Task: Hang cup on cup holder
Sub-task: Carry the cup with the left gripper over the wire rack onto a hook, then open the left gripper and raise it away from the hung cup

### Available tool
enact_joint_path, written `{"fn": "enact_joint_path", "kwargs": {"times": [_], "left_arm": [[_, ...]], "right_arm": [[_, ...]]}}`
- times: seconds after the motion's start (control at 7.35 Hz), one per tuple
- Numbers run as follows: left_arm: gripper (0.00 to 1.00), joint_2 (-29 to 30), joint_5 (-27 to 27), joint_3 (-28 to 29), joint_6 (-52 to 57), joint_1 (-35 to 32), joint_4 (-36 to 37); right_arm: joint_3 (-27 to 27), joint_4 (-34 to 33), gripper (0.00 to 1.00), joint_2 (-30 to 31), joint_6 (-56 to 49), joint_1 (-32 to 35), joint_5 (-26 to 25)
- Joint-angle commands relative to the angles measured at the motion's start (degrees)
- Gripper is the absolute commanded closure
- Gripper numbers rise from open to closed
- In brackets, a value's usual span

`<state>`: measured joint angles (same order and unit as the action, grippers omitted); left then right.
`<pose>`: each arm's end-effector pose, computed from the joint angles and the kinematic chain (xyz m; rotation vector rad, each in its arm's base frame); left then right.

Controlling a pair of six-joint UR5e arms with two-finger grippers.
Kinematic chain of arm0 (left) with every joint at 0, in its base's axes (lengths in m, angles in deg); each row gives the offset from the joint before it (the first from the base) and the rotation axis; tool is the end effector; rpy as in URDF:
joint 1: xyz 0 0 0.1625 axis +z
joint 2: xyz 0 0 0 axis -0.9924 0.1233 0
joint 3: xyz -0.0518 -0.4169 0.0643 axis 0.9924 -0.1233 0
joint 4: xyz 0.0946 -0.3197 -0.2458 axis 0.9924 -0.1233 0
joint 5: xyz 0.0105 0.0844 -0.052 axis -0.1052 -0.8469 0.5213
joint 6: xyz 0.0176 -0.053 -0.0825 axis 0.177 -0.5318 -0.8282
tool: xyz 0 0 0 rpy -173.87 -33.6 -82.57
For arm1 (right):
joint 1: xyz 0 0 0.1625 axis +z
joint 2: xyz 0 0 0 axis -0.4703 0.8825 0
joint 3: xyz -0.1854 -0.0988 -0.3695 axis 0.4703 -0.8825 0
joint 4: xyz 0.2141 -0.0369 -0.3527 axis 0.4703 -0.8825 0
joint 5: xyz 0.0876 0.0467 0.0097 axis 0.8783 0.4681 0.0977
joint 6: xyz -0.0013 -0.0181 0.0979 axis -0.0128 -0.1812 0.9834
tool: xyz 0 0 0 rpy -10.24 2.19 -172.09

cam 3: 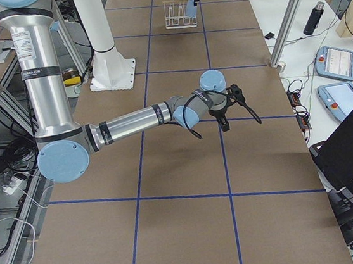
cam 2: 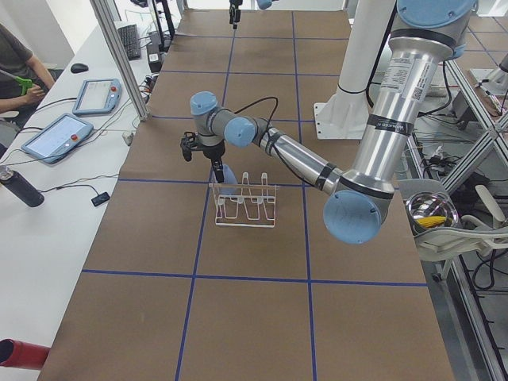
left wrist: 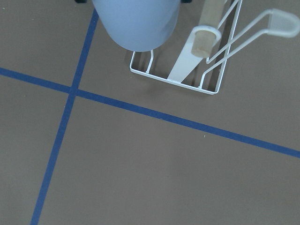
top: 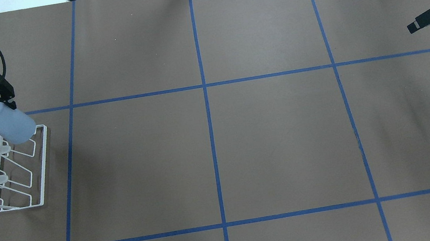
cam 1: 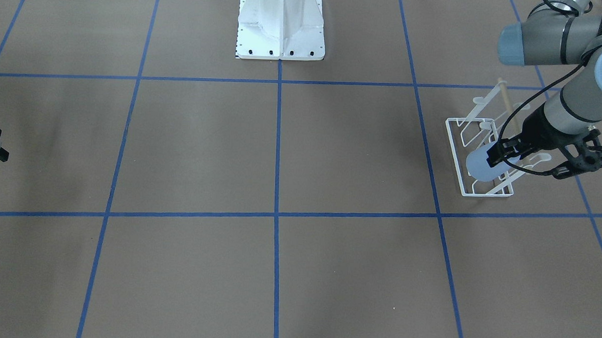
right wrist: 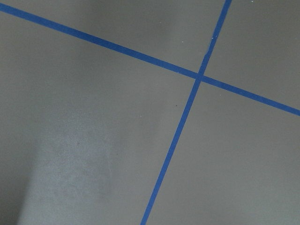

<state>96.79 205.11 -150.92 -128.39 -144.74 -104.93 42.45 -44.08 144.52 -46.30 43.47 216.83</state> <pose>0.2114 -0.5440 0.4125 -0.1160 0.7760 -0.2315 -0.1141 -0.5369 0.4816 0.3349 -0.9452 -0.1971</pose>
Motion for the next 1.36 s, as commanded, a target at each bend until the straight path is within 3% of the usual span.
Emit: {"fn": "enact_joint_path", "kwargs": {"times": [0.0,0.41,0.68,0.95,1.22], "left_arm": [[0.02,-0.02,0.48,-2.65,-0.17,-0.14,0.24],[0.02,-1.07,0.40,-9.74,0.09,-1.63,3.04],[0.02,-2.66,-0.22,-12.42,12.57,-5.47,3.33],[0.02,-4.15,-2.93,-7.18,36.88,-10.67,3.15],[0.02,-4.51,-2.42,1.51,50.66,-17.43,1.40]], "right_arm": [[3.48,-5.15,0.00,-0.64,-0.02,0.10,0.02],[4.11,-7.19,0.00,-0.82,-0.02,1.24,0.02],[4.47,-12.72,0.00,-1.43,-3.16,3.61,-0.42],[4.21,-22.36,0.00,-2.14,-14.02,7.11,-3.22],[4.29,-30.81,0.00,-2.05,-23.98,11.68,-3.23]]}}
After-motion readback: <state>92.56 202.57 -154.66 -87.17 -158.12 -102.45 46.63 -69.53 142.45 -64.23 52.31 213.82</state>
